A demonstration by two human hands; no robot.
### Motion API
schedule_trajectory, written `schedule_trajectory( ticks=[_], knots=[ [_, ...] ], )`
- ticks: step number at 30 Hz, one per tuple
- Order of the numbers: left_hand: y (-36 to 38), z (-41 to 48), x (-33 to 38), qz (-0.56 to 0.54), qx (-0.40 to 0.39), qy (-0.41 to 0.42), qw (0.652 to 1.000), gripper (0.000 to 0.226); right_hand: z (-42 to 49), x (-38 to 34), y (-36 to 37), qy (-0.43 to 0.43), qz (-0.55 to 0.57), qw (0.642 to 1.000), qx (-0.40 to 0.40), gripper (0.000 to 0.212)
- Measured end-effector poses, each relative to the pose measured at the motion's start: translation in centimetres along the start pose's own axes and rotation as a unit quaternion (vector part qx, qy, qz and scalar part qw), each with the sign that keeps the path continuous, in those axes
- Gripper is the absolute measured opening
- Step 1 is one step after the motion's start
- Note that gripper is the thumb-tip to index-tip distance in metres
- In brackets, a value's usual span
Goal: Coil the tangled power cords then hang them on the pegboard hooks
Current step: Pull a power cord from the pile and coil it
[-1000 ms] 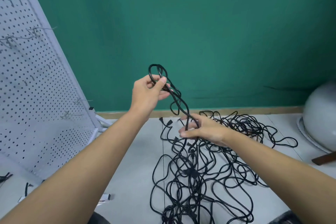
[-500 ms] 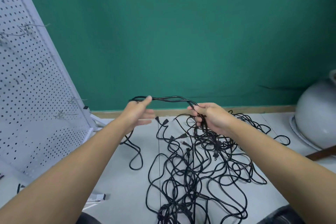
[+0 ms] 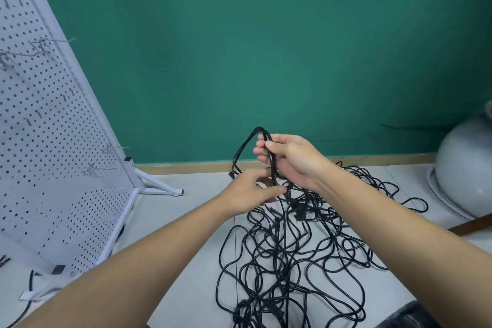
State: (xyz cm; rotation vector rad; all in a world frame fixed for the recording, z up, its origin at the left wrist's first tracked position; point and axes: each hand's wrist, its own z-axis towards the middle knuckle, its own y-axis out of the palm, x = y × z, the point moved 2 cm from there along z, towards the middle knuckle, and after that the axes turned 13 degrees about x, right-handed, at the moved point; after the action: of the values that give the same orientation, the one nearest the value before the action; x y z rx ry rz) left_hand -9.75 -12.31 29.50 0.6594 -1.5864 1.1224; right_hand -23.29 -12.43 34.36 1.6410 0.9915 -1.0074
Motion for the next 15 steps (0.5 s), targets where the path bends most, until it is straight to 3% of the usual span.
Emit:
schedule_trajectory(
  ticks=[3, 8, 11, 15],
  knots=[
    [0.0, 0.1, 0.1, -0.006, 0.043, 0.036, 0.998, 0.012, 0.0, -0.4, -0.4, -0.021, -0.017, 0.999, 0.025, 0.013],
    [-0.3, 0.6, -0.1, 0.014, 0.099, 0.082, 0.992, 0.007, 0.6, -1.1, -2.6, -0.112, -0.271, 0.952, 0.092, 0.027],
    [-0.8, 0.9, 0.2, -0.023, 0.102, 0.071, 0.992, 0.005, 0.8, -1.2, -4.4, -0.105, -0.306, 0.942, 0.093, 0.019],
    [-2.2, 1.3, 1.0, -0.109, 0.144, 0.030, 0.983, 0.009, 0.5, 0.3, -6.4, -0.044, -0.435, 0.899, 0.002, 0.021]
  ],
)
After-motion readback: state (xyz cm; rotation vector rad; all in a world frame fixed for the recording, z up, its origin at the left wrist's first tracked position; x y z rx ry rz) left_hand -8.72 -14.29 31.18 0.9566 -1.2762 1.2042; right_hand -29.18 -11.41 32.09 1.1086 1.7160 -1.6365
